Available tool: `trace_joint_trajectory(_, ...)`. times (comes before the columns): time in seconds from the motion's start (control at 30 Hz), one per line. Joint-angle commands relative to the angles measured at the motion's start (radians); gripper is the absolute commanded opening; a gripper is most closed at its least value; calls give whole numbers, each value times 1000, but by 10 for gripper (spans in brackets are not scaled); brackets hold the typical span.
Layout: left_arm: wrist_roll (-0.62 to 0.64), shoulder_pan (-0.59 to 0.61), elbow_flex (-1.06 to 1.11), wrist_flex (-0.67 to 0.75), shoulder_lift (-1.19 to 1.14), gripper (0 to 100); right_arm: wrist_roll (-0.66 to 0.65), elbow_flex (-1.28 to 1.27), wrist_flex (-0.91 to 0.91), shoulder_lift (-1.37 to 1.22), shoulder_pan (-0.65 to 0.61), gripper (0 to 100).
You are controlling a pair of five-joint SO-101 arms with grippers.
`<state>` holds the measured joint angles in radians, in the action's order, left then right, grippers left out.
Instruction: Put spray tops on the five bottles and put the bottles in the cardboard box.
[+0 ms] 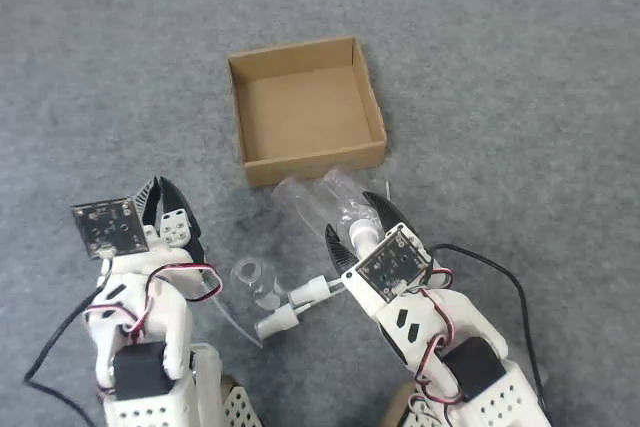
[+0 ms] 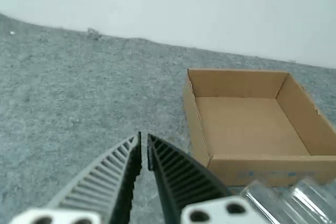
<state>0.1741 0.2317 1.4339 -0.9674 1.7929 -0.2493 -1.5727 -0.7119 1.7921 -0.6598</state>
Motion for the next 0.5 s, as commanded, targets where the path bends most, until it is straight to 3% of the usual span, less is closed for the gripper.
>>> trace_joint_trajectory(0.0,-6,5,1,-5,12,14,9,17,2,24,10,118)
trace_joint_trajectory(0.47,-9,5,1,-29,12,15,8,14,7,24,12,118)
